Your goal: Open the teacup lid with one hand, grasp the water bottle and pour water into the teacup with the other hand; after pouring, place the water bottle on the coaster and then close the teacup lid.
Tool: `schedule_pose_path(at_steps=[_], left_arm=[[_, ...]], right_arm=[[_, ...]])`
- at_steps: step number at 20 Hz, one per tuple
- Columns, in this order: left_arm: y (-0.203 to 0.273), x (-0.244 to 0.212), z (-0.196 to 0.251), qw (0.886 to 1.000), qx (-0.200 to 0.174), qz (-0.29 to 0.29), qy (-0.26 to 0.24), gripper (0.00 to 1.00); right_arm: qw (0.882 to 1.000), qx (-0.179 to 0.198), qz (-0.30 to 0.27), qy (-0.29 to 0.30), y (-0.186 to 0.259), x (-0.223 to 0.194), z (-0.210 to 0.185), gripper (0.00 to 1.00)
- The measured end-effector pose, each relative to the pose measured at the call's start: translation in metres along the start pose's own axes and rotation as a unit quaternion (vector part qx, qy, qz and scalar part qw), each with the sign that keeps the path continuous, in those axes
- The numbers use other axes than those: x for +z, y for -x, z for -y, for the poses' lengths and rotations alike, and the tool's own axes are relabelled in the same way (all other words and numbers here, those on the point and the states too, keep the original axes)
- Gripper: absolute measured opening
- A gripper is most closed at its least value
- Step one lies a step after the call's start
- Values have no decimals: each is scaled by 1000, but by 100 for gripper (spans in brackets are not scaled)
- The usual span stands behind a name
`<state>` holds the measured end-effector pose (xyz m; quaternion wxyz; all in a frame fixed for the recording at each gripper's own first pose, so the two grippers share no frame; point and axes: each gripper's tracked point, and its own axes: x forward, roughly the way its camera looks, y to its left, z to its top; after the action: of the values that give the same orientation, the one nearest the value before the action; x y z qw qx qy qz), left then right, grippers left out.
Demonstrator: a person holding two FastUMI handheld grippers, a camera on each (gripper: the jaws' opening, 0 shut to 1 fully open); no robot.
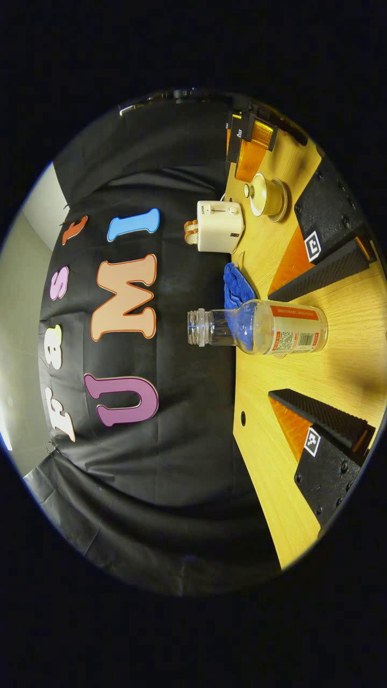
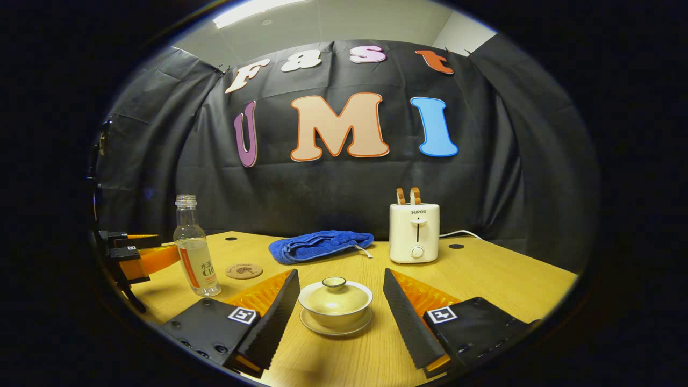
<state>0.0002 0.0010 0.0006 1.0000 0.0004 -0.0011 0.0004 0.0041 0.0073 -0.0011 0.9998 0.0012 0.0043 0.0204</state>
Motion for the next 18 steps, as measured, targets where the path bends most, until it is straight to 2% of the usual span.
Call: schedule_pose_path(at_steps=[6,13,14,16,18], left_arm=[[1,0,-1,1000,0,0,0,95],[0,-1,-1,1000,0,-1,0,95],[0,0,-1,1000,0,-1,0,95],[1,0,0,1000,0,0,0,95],[1,0,-1,1000,0,-1,0,95]], right_arm=[[1000,11,-8,0,-22,-4,-4,98],[998,20,-51,3,-52,-19,-10,96],[999,19,-49,5,-53,-16,-10,92],[998,18,-54,6,-54,-19,-10,69],[997,15,-76,7,-61,-27,-8,68]])
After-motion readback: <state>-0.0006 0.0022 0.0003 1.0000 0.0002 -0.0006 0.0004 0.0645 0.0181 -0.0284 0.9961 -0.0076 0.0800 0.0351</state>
